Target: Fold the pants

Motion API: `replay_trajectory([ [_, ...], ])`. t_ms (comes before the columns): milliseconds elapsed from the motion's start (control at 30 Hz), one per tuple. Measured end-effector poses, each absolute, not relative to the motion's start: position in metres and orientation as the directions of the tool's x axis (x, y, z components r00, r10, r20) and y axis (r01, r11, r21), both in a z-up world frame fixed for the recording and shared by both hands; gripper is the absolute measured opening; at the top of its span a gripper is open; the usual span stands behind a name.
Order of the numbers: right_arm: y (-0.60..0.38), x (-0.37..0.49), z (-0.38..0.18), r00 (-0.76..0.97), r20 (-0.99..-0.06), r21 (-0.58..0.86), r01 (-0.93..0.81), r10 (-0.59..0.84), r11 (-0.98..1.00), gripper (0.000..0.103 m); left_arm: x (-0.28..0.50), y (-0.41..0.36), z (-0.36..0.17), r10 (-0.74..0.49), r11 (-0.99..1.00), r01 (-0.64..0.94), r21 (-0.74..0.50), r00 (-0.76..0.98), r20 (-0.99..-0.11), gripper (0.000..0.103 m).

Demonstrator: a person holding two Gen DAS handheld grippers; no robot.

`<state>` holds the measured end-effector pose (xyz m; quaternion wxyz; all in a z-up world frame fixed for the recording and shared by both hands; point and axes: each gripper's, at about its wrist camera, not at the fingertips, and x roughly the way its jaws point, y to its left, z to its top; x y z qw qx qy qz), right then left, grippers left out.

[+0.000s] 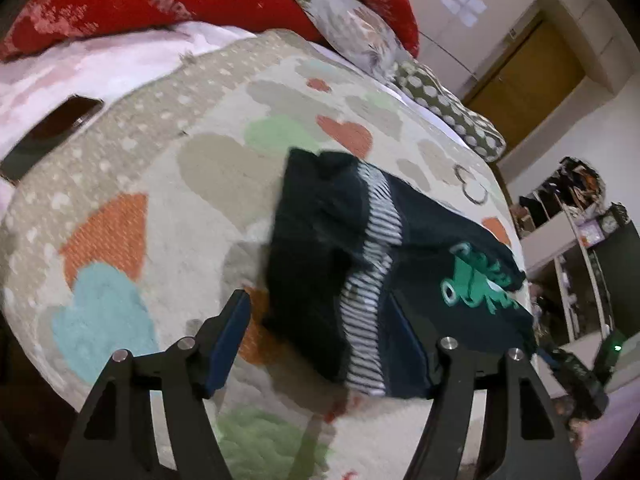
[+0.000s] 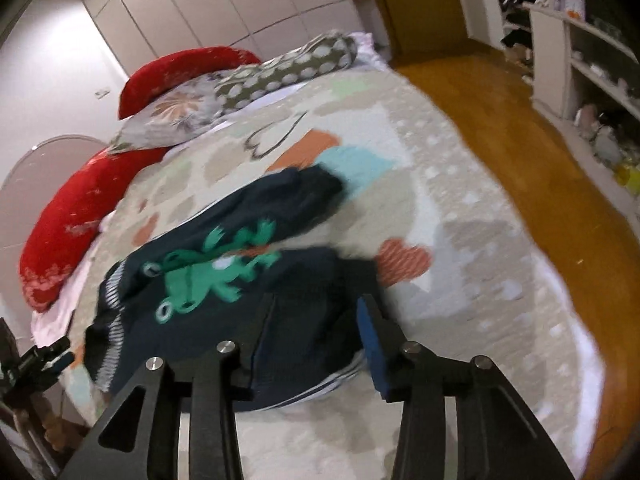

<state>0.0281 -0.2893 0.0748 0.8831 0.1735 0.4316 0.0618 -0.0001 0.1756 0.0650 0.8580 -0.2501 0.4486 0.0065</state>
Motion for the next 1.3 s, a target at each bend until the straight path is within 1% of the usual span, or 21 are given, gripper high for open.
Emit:
replay_trajectory([
  [100,-0.277,0.026,0.058,0.584,-0.755,0.384,0.027,0.297,0.923,0.044,0.003,0.165,0.063,-0.198,0.892,-0.224,-0.393,0.589,-0.784,0.068],
  [200,-0.275,0.027,0.041,0.552,-0.786,0.350,0.026,0.278,0.936,0.044,0.005,0.155,0.063,-0.176,0.909,-0.210,-0.361,0.591,-0.787,0.068],
  [300,-0.279,0.029,0.030,0.538,-0.790,0.369,0.035,0.294,0.929,0.046,0.007,0.147,0.062,-0.172,0.918,-0.194,-0.345,0.589,-0.790,0.070],
  [333,-0.280,0.029,0.028,0.542,-0.784,0.381,0.037,0.301,0.924,0.047,0.007,0.143,0.061,-0.170,0.922,-0.190,-0.338,0.586,-0.792,0.071],
  [433,-0.279,0.027,0.026,0.552,-0.771,0.400,0.034,0.316,0.916,0.056,0.009,0.131,0.057,-0.149,0.937,-0.176,-0.301,0.580,-0.801,0.071],
  [500,-0.273,0.025,0.025,0.565,-0.766,0.381,0.017,0.306,0.924,0.064,0.006,0.121,0.060,-0.106,0.954,-0.164,-0.252,0.598,-0.795,0.071],
  [567,-0.265,0.023,0.025,0.583,-0.763,0.343,-0.002,0.280,0.939,0.066,0.001,0.111,0.068,-0.048,0.969,-0.158,-0.192,0.637,-0.769,0.071],
  [633,-0.258,0.020,0.026,0.598,-0.762,0.304,-0.009,0.249,0.953,0.067,-0.004,0.100,0.076,0.007,0.978,-0.159,-0.135,0.672,-0.741,0.079],
  [667,-0.257,0.019,0.027,0.602,-0.762,0.294,-0.009,0.240,0.956,0.067,-0.006,0.096,0.080,0.031,0.981,-0.161,-0.110,0.687,-0.726,0.080],
  [733,-0.256,0.015,0.031,0.614,-0.754,0.295,-0.004,0.235,0.956,0.067,-0.009,0.089,0.086,0.048,0.984,-0.154,-0.084,0.696,-0.716,0.081],
  [867,-0.260,-0.001,0.044,0.661,-0.699,0.359,-0.004,0.272,0.933,0.067,-0.016,0.077,0.089,0.052,0.990,-0.131,-0.056,0.698,-0.714,0.081],
  [967,-0.255,-0.014,0.054,0.691,-0.680,0.327,-0.016,0.246,0.945,0.067,-0.018,0.070,0.088,0.049,0.992,-0.115,-0.044,0.694,-0.719,0.081],
  [1200,-0.254,-0.024,0.064,0.704,-0.668,0.316,-0.026,0.241,0.949,0.067,-0.021,0.066,0.087,0.045,0.993,-0.113,-0.046,0.688,-0.724,0.081],
  [1300,-0.253,-0.024,0.061,0.699,-0.674,0.316,-0.020,0.239,0.949,0.067,-0.018,0.070,0.086,0.044,0.991,-0.122,-0.051,0.669,-0.742,0.081],
])
